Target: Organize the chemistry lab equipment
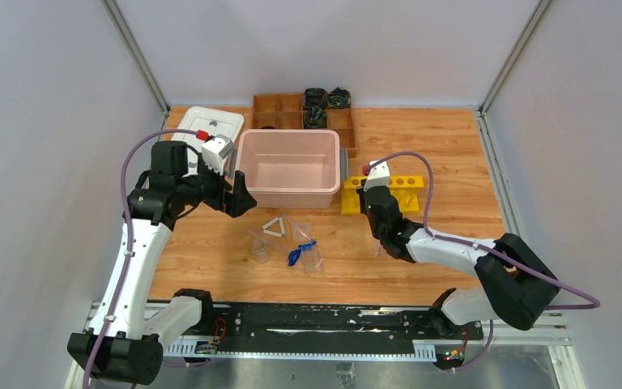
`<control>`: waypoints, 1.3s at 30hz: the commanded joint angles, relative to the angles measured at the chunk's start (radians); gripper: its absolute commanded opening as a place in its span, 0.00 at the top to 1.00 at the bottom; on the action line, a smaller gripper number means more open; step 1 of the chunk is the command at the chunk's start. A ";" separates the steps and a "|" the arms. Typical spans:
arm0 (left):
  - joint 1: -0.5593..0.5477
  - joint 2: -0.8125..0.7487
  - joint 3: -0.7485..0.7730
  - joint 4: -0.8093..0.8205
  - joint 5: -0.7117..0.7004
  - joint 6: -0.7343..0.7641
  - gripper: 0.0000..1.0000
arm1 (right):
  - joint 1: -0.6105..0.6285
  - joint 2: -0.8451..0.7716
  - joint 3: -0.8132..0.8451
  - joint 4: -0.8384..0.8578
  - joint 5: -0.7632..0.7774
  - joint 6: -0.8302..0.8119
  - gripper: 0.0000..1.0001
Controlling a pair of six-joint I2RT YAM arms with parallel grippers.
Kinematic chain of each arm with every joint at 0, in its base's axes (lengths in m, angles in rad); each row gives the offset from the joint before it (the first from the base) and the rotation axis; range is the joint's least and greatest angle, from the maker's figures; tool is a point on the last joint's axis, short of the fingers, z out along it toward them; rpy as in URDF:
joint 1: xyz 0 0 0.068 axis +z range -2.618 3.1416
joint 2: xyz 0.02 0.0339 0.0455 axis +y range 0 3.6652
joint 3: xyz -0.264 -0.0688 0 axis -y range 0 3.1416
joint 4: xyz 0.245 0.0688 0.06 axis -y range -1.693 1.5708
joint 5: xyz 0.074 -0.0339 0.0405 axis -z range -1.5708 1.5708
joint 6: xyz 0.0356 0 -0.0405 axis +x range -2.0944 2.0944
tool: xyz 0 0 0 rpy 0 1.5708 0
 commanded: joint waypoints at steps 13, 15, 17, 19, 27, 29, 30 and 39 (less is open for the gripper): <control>-0.004 -0.020 0.041 0.001 -0.037 0.009 0.00 | -0.013 0.003 0.023 -0.071 -0.006 0.095 0.79; -0.004 -0.021 0.041 0.001 -0.041 0.009 0.00 | -0.013 -0.027 0.022 -0.081 -0.016 0.100 0.74; -0.005 -0.021 0.040 0.001 -0.044 0.009 0.00 | -0.014 -0.053 0.027 -0.103 -0.034 0.110 0.67; -0.004 -0.021 0.042 0.001 -0.046 0.010 0.00 | -0.013 -0.074 0.040 -0.138 -0.055 0.118 0.55; -0.005 -0.021 0.055 0.001 -0.044 0.009 0.00 | 0.044 -0.188 0.097 -0.300 -0.073 0.193 0.59; -0.004 -0.021 0.057 0.002 -0.051 0.012 0.00 | 0.085 -0.197 0.116 -0.346 -0.085 0.226 0.63; -0.004 -0.022 0.056 0.002 -0.053 0.013 0.00 | 0.102 -0.190 0.131 -0.378 -0.110 0.252 0.63; -0.004 -0.023 0.054 0.000 -0.056 0.005 0.00 | 0.246 0.064 0.252 -0.482 -0.278 0.397 0.58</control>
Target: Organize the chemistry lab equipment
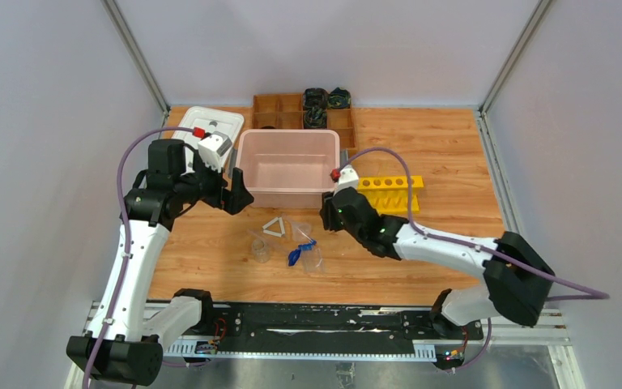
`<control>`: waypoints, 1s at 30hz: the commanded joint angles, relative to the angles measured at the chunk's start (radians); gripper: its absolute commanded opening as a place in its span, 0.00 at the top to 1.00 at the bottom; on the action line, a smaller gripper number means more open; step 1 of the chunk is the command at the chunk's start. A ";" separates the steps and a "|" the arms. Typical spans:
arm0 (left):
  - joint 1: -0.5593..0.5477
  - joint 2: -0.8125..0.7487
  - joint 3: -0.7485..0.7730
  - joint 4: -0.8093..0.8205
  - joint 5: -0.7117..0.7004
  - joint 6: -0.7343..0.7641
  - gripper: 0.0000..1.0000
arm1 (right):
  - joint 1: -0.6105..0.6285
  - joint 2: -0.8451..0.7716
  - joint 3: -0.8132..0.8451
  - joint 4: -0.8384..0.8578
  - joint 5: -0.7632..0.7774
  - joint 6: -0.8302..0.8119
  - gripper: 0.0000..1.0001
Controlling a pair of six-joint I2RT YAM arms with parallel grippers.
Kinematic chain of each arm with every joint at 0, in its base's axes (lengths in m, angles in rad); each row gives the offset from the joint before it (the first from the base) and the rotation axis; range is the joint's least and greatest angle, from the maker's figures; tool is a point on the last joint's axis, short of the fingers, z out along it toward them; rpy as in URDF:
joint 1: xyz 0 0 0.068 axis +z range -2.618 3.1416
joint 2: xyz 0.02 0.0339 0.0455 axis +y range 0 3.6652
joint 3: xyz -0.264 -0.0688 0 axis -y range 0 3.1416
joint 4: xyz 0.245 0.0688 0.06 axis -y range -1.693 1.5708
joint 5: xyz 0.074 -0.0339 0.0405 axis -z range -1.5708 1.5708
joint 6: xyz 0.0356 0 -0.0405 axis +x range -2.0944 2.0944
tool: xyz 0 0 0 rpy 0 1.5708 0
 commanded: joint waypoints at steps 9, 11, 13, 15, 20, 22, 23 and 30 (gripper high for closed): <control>-0.004 -0.045 0.019 0.000 -0.008 0.015 0.00 | 0.083 0.234 0.042 0.006 -0.097 0.076 0.57; -0.005 -0.044 0.017 0.000 -0.008 0.014 0.00 | 0.085 0.250 0.044 0.027 -0.107 0.060 0.52; -0.004 -0.041 0.017 -0.001 -0.008 0.015 0.00 | 0.087 0.266 0.047 0.042 -0.105 0.047 0.46; -0.004 -0.038 0.016 0.000 -0.009 0.015 0.00 | 0.088 0.281 0.051 0.062 -0.105 0.035 0.43; -0.005 -0.031 0.017 0.000 -0.009 0.015 0.00 | 0.088 0.326 0.084 0.100 -0.110 -0.003 0.43; -0.004 -0.029 0.017 0.000 -0.012 0.016 0.00 | 0.088 0.348 0.106 0.099 -0.116 -0.010 0.46; -0.004 -0.029 0.018 0.000 -0.012 0.015 0.00 | 0.088 0.361 0.120 0.085 -0.125 -0.012 0.47; -0.004 -0.026 0.016 0.000 -0.020 0.029 0.00 | 0.098 0.388 0.115 0.063 -0.151 -0.011 0.56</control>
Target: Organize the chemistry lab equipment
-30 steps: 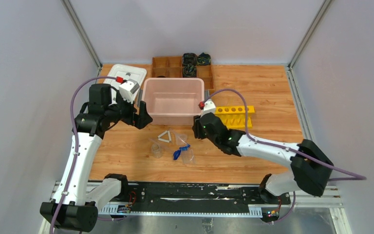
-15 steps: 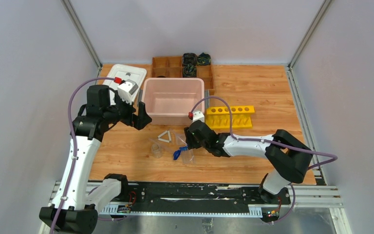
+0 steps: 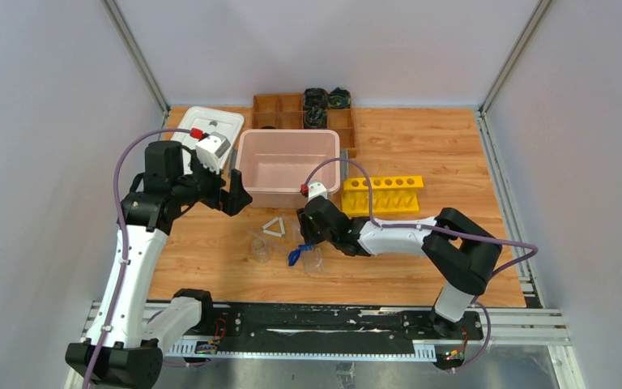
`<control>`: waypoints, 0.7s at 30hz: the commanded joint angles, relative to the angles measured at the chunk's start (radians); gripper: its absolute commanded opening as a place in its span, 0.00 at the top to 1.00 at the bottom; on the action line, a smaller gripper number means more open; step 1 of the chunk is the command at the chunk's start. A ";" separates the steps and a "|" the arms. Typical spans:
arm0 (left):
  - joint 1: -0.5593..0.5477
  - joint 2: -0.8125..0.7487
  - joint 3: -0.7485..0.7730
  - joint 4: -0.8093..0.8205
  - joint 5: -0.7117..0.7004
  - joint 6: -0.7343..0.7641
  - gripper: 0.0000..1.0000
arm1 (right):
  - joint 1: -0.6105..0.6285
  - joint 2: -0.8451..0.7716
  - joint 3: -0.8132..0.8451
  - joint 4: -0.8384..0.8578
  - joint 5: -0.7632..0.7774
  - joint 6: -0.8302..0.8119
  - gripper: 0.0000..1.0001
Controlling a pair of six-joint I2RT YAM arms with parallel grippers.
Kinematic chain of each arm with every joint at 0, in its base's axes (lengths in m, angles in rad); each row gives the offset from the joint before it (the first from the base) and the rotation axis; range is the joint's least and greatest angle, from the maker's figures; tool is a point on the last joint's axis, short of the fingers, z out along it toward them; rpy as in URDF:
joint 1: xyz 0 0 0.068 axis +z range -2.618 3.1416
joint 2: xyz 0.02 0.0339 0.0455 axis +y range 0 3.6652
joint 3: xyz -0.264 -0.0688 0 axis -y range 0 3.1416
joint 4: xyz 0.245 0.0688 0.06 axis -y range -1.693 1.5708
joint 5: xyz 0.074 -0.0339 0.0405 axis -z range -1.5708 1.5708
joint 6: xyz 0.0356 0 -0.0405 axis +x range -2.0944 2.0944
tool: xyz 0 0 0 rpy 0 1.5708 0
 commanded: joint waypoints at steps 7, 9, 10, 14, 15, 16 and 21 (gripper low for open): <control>-0.005 0.008 0.014 0.001 -0.009 0.024 0.00 | 0.022 0.015 -0.011 -0.024 -0.014 -0.021 0.58; -0.005 0.009 0.014 0.000 -0.009 0.023 0.00 | 0.022 0.032 -0.003 -0.035 -0.015 -0.027 0.58; -0.005 0.009 0.013 0.000 -0.010 0.023 0.00 | 0.022 0.040 -0.001 -0.039 -0.016 -0.030 0.58; -0.004 0.000 0.012 0.000 -0.016 0.027 0.00 | 0.022 0.049 -0.012 -0.029 -0.038 -0.031 0.59; -0.005 -0.001 0.012 0.000 -0.017 0.028 0.00 | 0.024 0.049 -0.019 -0.022 -0.044 -0.029 0.59; -0.005 -0.001 0.011 0.000 -0.018 0.029 0.00 | 0.025 0.045 -0.027 -0.017 -0.046 -0.028 0.60; -0.005 0.004 0.013 0.000 -0.015 0.026 0.00 | 0.025 0.021 -0.071 0.004 -0.039 -0.028 0.71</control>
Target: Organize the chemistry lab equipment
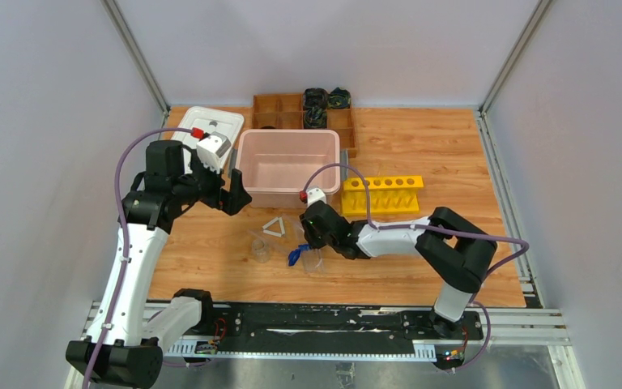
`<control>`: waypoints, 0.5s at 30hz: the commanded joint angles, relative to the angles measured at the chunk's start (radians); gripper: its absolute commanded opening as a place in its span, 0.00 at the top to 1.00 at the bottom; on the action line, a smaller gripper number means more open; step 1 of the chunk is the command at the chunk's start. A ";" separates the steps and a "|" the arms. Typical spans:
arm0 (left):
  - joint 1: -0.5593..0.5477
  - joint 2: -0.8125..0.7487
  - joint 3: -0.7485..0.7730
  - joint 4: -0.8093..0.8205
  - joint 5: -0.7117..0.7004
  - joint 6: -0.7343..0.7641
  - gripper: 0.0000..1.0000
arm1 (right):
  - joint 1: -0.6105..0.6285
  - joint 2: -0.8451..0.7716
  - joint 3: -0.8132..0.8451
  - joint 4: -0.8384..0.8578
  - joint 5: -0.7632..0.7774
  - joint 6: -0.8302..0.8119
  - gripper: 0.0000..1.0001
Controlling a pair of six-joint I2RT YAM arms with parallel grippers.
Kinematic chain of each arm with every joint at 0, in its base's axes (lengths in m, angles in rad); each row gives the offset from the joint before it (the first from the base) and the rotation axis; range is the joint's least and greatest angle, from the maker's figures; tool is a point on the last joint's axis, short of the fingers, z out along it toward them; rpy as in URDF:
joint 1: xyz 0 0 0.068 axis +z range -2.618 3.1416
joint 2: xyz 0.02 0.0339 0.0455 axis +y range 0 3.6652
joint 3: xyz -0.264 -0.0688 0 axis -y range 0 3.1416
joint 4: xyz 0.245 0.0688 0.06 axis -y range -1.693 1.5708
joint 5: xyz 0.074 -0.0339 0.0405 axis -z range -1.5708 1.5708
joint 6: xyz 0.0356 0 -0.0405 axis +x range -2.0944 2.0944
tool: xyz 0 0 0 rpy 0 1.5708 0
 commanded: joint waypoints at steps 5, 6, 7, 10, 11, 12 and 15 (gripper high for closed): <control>-0.005 -0.003 0.016 0.001 -0.001 0.010 0.00 | 0.017 -0.067 -0.068 -0.025 0.013 -0.010 0.87; -0.004 -0.003 0.018 0.001 -0.002 0.011 0.00 | 0.017 -0.078 -0.074 -0.025 0.014 -0.016 0.87; -0.004 -0.003 0.019 0.001 -0.002 0.012 0.00 | 0.017 -0.090 -0.079 -0.025 0.013 -0.023 0.87; -0.005 0.000 0.024 0.001 -0.002 0.010 0.00 | 0.016 -0.121 -0.088 -0.042 0.022 -0.036 0.89; -0.005 0.002 0.025 0.002 -0.001 0.007 0.00 | 0.015 -0.133 -0.091 -0.049 0.027 -0.039 0.91; -0.006 0.004 0.026 0.001 0.001 0.005 0.00 | 0.014 -0.144 -0.094 -0.058 0.030 -0.044 0.94; -0.005 0.004 0.025 0.001 0.004 0.003 0.00 | 0.011 -0.186 -0.108 -0.087 0.048 -0.057 0.99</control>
